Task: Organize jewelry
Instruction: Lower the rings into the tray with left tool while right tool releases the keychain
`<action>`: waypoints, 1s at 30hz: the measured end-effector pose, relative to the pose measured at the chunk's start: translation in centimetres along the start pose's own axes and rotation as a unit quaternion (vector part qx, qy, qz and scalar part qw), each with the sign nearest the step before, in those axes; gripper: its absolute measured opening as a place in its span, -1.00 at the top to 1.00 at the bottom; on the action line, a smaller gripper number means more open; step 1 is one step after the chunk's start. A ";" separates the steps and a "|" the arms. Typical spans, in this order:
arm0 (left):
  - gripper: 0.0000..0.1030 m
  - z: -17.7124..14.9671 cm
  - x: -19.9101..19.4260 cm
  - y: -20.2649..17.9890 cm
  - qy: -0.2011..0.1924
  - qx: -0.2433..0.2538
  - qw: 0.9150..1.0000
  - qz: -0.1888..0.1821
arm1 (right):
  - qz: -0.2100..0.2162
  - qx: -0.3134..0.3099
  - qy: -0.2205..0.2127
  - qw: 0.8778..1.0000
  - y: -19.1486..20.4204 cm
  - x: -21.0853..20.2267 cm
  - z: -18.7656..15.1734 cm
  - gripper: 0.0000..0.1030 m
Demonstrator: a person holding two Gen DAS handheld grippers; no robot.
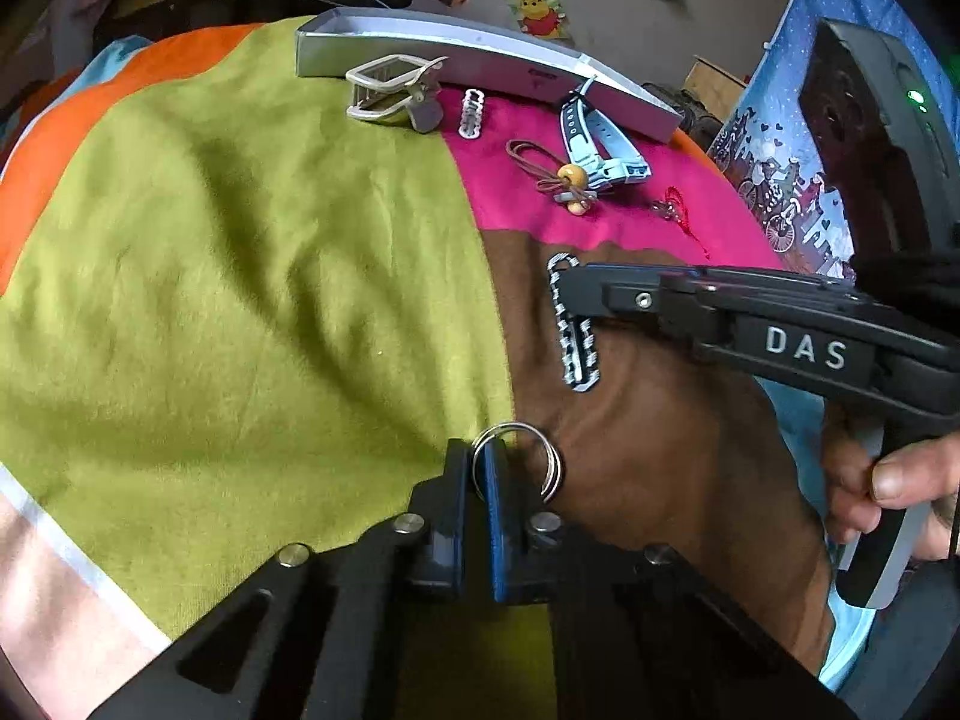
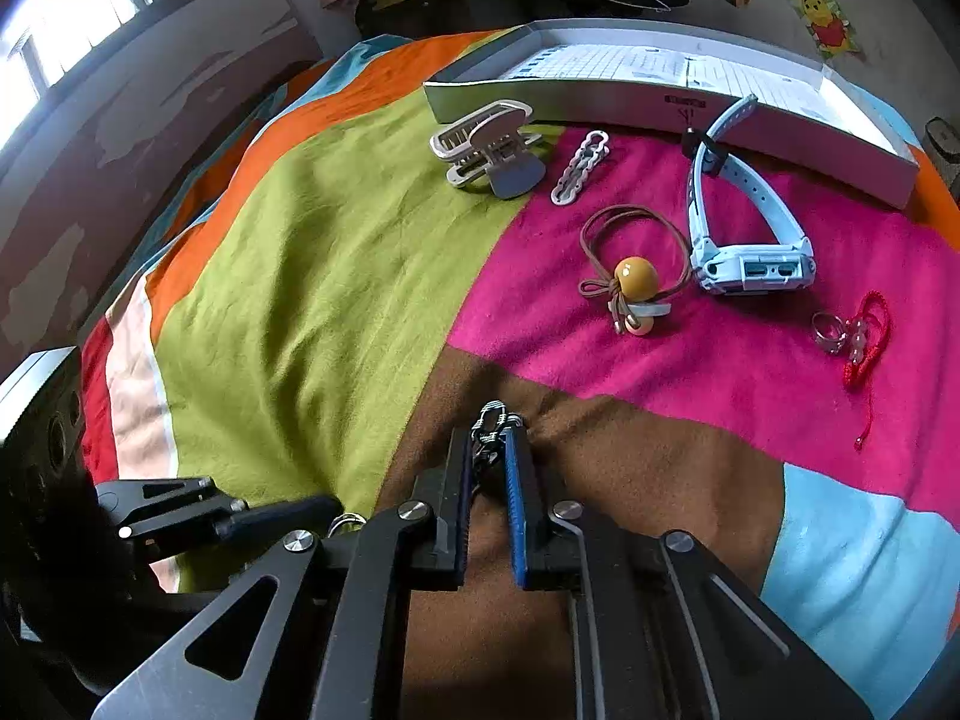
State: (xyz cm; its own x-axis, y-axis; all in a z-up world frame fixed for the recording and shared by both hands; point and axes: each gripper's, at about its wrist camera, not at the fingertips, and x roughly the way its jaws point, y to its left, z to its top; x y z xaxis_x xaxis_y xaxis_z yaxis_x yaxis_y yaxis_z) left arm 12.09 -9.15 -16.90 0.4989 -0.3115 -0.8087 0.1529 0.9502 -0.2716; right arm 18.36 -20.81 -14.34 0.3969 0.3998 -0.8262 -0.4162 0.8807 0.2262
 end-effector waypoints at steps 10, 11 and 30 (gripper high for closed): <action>0.91 0.8 -2.4 0.6 -0.065 -0.013 0.998 -0.003 | -0.009 -0.005 -0.025 1.000 -0.2 -1.8 0.2 0.87; 0.91 0.9 -2.8 0.8 -0.073 -0.018 0.997 -0.005 | -0.010 -0.002 -0.031 0.999 -0.4 -2.2 0.3 0.87; 0.91 16.7 -4.1 1.8 -0.180 -0.026 0.983 -0.011 | -0.020 0.018 -0.178 0.984 -3.5 -7.3 6.9 0.87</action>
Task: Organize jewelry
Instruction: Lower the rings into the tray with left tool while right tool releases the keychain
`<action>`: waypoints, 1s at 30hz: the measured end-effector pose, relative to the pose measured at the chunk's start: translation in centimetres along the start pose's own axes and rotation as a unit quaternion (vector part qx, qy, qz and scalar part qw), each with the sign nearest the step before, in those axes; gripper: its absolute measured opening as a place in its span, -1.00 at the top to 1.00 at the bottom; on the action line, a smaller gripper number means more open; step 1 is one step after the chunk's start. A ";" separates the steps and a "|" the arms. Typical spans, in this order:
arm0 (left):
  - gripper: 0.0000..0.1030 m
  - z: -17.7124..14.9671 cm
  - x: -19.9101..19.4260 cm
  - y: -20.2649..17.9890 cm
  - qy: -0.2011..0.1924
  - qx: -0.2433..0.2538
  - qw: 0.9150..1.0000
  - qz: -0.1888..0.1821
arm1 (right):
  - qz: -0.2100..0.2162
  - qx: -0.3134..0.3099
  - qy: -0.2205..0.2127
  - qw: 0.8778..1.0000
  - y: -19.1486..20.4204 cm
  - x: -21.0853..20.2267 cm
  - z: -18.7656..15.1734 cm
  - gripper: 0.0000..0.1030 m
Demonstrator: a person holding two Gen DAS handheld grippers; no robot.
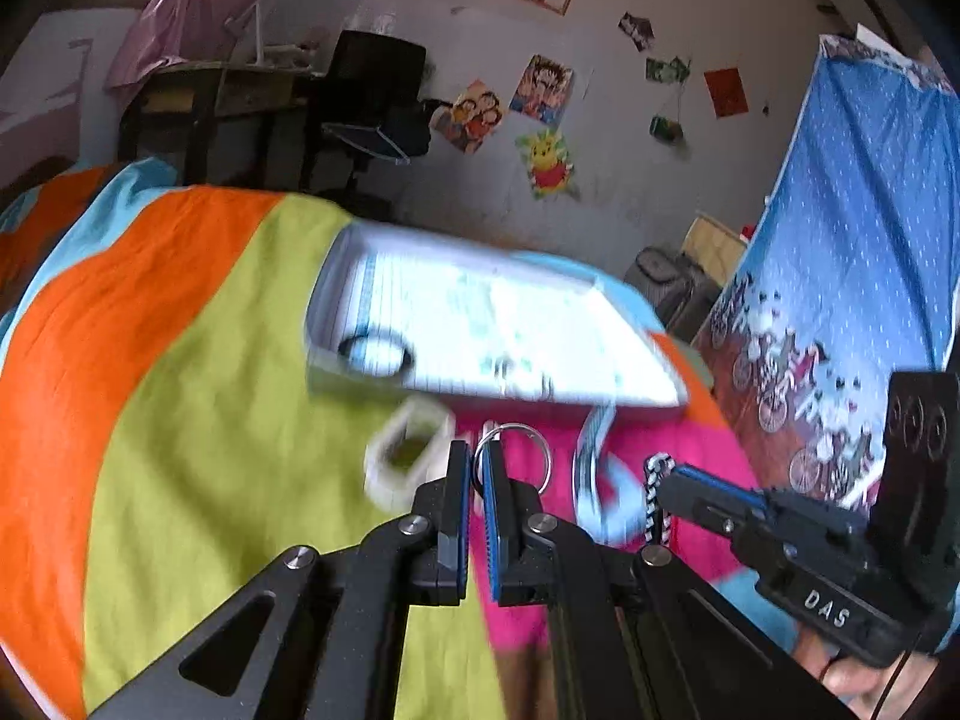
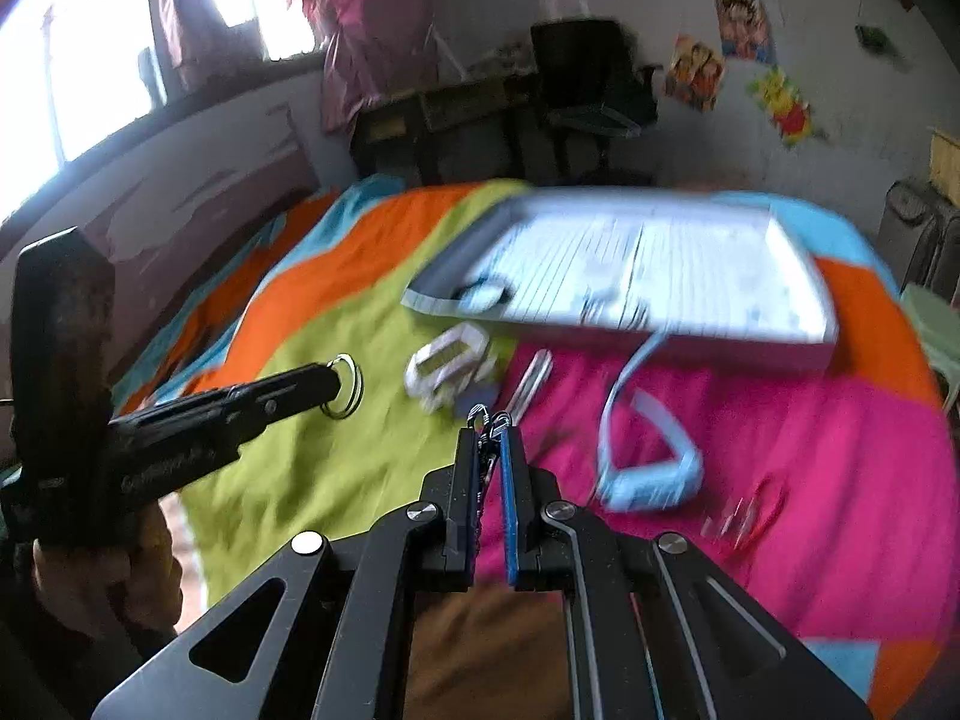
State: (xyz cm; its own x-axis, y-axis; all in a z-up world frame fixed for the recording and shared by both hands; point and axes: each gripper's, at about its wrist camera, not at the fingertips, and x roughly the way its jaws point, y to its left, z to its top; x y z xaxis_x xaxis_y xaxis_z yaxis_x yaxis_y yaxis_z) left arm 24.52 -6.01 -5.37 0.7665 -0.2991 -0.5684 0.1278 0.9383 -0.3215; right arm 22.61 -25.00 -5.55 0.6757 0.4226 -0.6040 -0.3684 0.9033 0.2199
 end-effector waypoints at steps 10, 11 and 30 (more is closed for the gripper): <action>0.91 5.4 10.9 0.7 0.041 0.019 0.999 0.006 | -0.043 0.044 -0.028 0.998 -5.9 7.8 5.6 0.87; 0.91 5.4 11.7 0.9 0.049 0.019 0.999 0.009 | -0.048 0.046 -0.023 0.998 -6.4 8.6 5.7 0.87; -0.32 5.0 13.6 2.0 0.072 -0.015 0.997 0.022 | -0.099 0.100 -0.022 0.990 -10.8 9.7 5.2 0.20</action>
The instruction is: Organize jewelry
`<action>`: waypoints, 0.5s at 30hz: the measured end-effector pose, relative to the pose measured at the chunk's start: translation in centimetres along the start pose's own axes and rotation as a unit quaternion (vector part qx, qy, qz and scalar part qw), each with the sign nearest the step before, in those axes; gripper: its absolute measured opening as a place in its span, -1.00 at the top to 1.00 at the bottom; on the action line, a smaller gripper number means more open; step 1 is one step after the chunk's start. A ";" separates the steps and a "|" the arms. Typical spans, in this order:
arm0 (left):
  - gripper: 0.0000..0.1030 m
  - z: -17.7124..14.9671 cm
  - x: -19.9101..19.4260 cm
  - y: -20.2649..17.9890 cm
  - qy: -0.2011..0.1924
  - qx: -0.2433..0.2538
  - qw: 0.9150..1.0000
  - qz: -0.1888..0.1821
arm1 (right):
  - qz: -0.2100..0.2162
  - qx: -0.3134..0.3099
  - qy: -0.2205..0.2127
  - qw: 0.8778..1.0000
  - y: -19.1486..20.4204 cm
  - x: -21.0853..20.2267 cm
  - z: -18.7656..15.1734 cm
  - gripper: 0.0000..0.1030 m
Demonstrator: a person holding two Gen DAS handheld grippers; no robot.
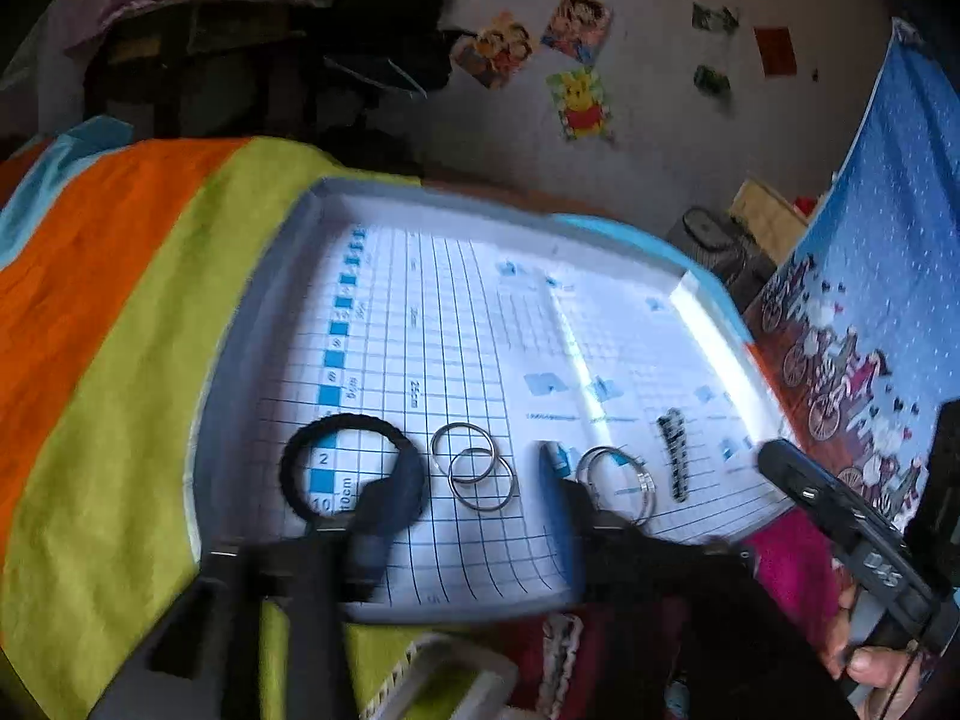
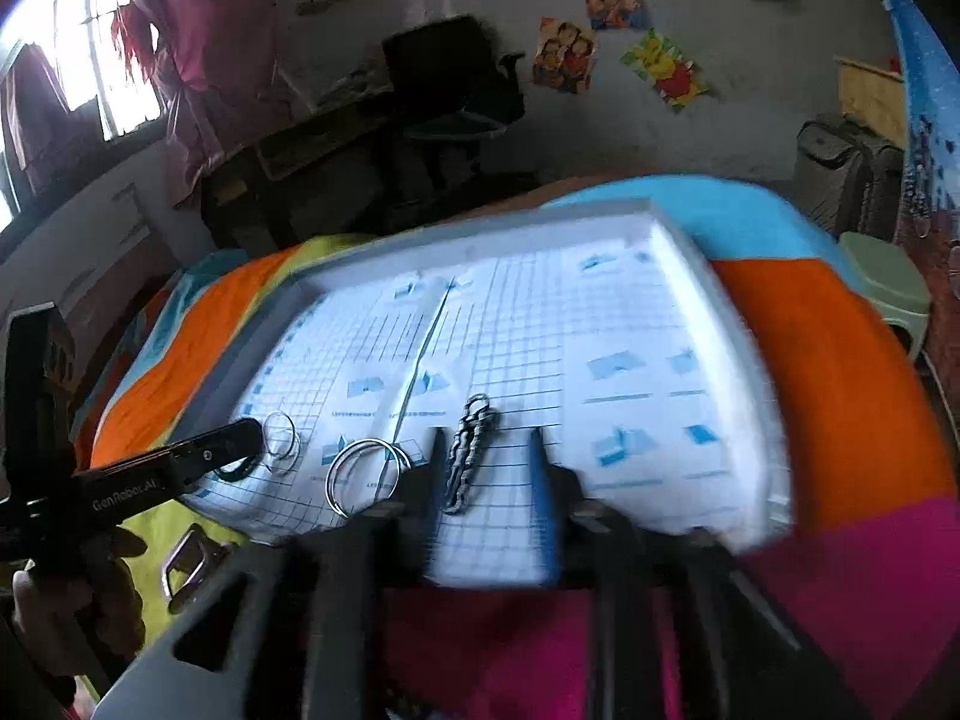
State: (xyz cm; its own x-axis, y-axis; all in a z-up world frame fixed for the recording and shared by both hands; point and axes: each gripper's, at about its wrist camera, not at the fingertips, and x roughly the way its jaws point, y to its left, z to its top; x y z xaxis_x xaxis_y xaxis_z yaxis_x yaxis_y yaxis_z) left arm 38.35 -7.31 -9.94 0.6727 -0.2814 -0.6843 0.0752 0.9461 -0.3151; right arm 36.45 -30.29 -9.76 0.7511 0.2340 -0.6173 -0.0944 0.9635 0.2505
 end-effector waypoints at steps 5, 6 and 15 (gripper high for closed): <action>-0.97 -0.2 -5.1 -1.3 -0.064 0.004 0.998 -0.014 | -0.012 -0.012 -0.048 0.999 -0.1 -5.5 0.8 -0.18; -1.00 -0.3 -5.8 -1.6 -0.071 0.006 0.997 -0.015 | -0.015 -0.015 -0.060 0.998 -0.2 -6.9 1.0 -0.24; -1.00 -2.8 -17.1 -6.2 -0.168 0.054 0.984 -0.018 | -0.012 -0.086 -0.132 0.987 2.6 -18.6 0.3 -0.66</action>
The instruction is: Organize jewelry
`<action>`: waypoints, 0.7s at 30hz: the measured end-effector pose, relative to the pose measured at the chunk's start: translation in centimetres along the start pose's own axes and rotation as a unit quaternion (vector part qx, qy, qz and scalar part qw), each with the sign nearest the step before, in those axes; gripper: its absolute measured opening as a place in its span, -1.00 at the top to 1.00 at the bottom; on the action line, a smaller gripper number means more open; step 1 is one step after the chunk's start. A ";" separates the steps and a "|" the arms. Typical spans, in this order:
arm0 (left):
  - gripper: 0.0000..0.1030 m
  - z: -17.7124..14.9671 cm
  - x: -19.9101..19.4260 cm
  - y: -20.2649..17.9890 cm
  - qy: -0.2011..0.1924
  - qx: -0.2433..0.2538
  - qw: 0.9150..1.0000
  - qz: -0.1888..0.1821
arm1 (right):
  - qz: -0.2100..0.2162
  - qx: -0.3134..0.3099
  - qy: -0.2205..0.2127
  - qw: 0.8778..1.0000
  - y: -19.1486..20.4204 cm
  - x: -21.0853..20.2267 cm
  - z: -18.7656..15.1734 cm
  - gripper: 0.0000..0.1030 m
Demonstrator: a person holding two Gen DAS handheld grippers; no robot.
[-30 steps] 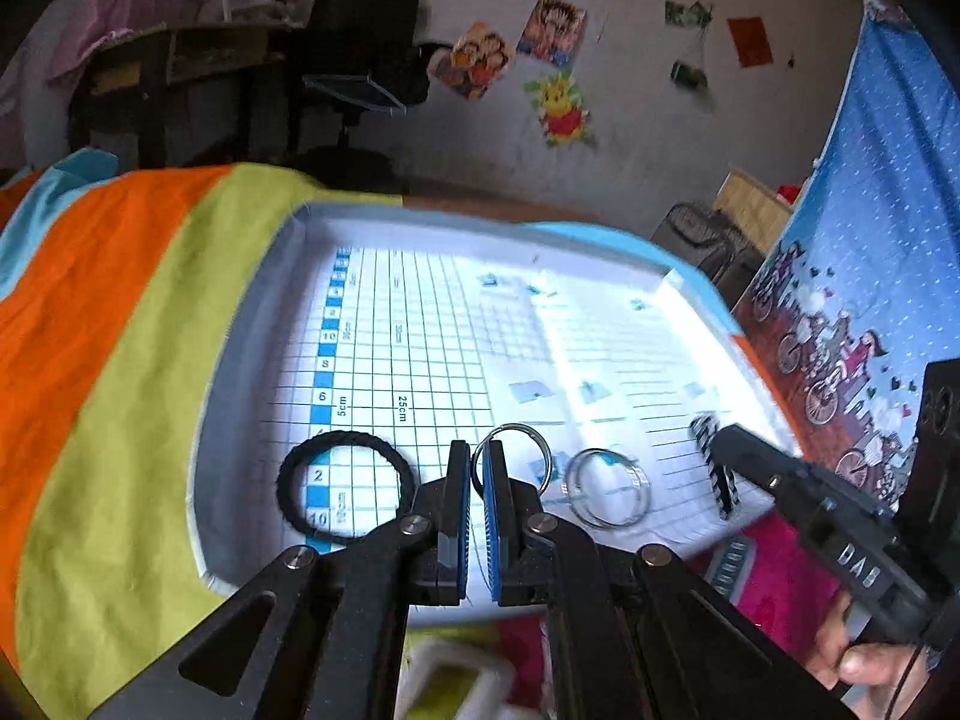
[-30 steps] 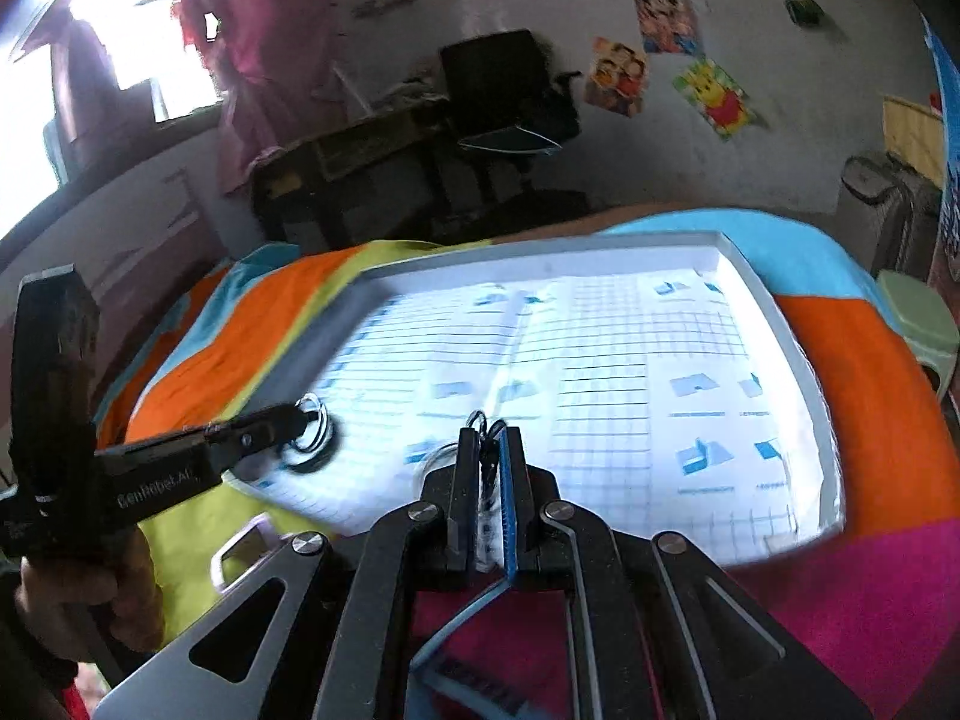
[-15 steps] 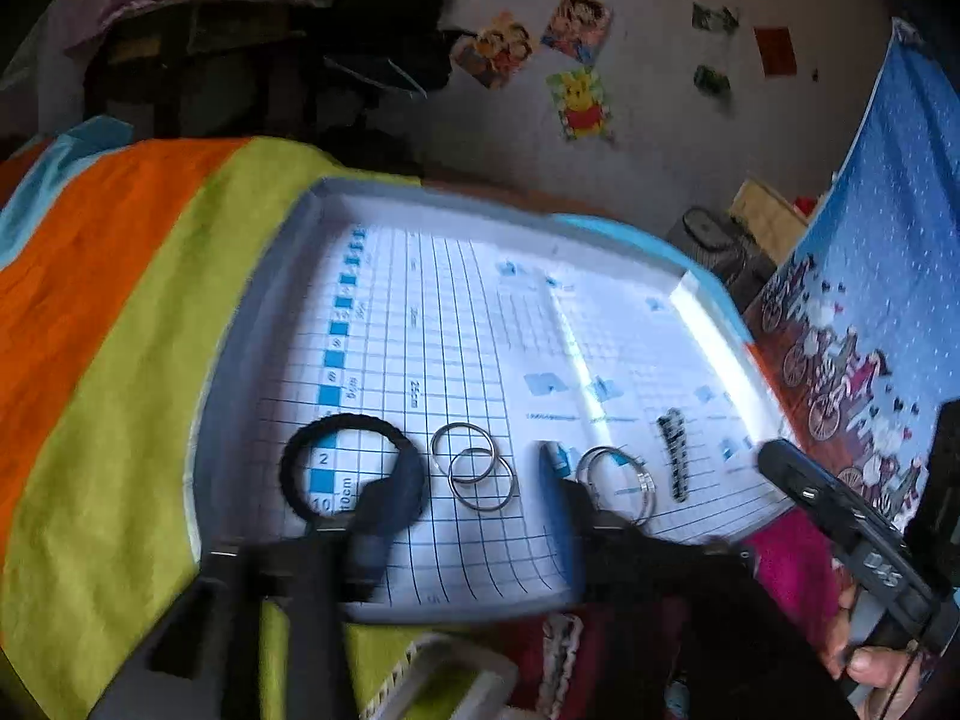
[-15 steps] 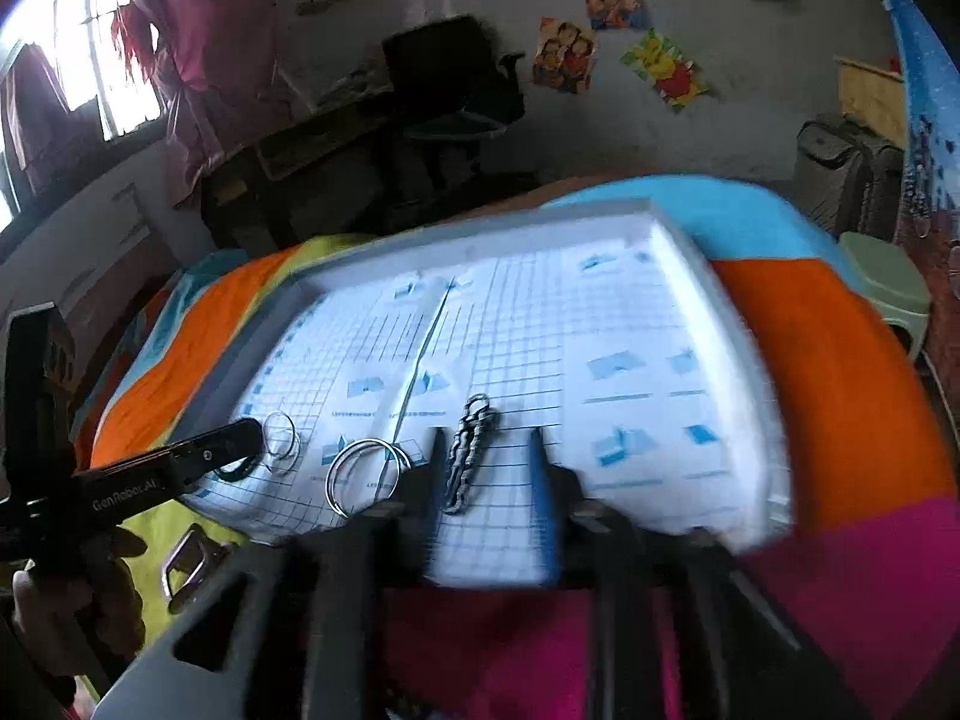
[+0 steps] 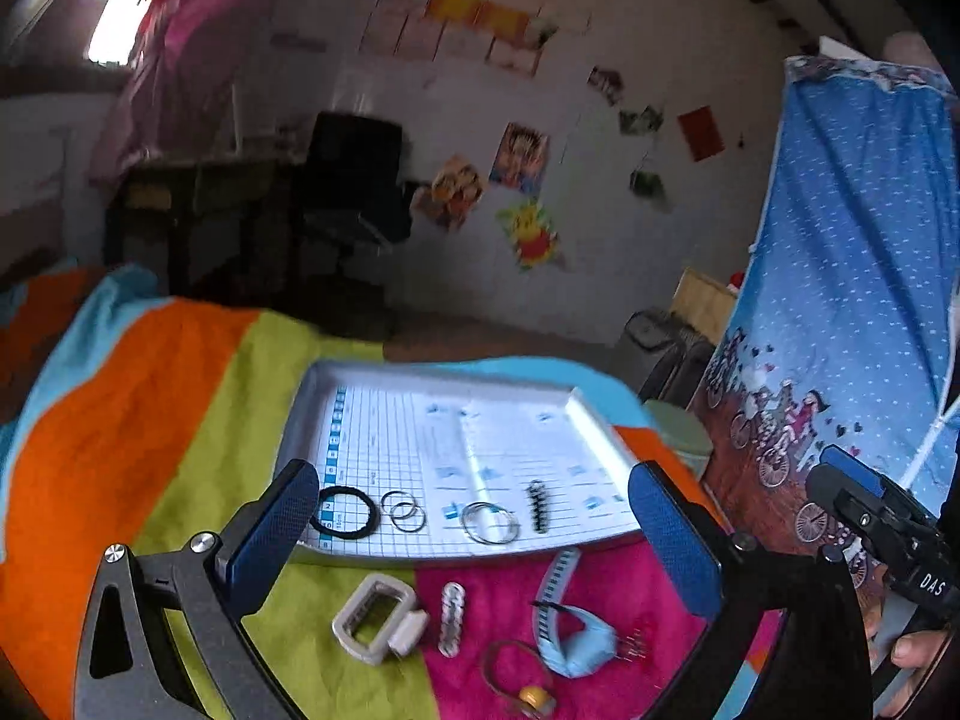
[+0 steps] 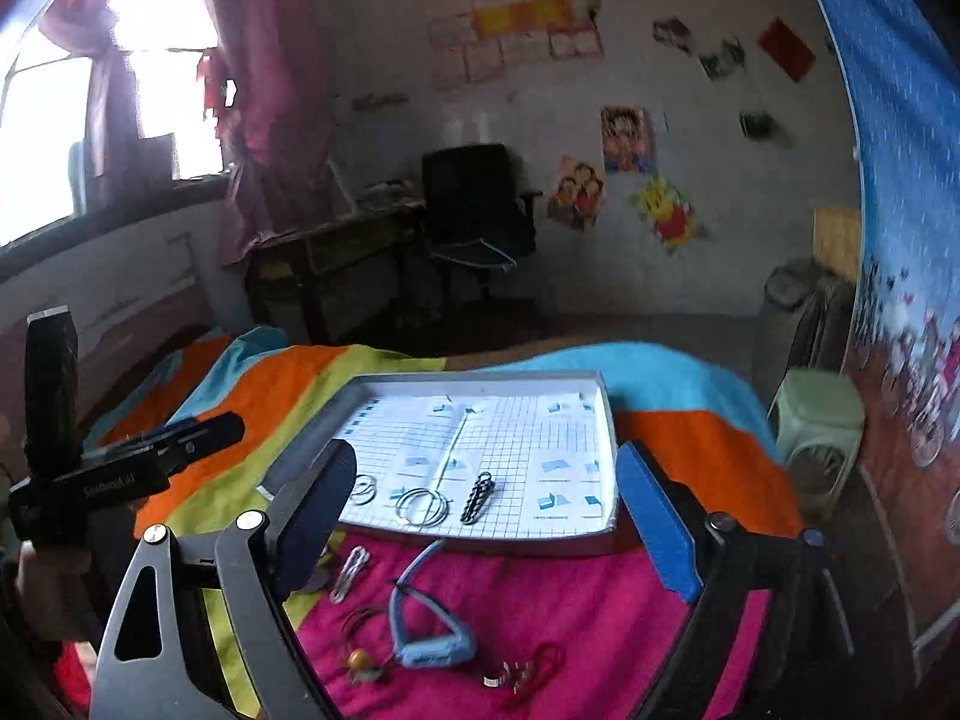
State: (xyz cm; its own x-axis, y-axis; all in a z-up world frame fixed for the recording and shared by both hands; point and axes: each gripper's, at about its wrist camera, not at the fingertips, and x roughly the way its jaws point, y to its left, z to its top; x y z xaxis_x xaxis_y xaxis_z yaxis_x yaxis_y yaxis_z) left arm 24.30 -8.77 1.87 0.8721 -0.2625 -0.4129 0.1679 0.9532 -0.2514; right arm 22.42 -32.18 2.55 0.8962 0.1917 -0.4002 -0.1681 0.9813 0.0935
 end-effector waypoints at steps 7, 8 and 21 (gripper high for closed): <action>-1.00 -0.5 -8.2 -1.6 -0.043 0.006 0.999 -0.011 | -0.008 -0.052 -0.052 0.997 2.5 -9.8 0.4 -0.77; -1.00 -0.6 -9.0 -1.7 -0.047 0.007 0.999 -0.011 | -0.010 -0.059 -0.059 0.996 2.6 -10.9 0.5 -0.77; -1.00 -3.8 -17.5 -3.5 -0.055 0.023 0.998 -0.019 | -0.026 -0.143 -0.065 0.987 4.9 -24.5 1.5 -0.77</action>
State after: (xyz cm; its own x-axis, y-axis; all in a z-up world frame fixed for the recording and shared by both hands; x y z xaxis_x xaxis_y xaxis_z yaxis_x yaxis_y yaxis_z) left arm 6.71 -8.05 6.61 0.9094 -0.2826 -0.3052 0.2199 0.9495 -0.2240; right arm 0.26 -32.09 14.23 0.9487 0.1559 -0.2749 -0.2134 0.9577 -0.1933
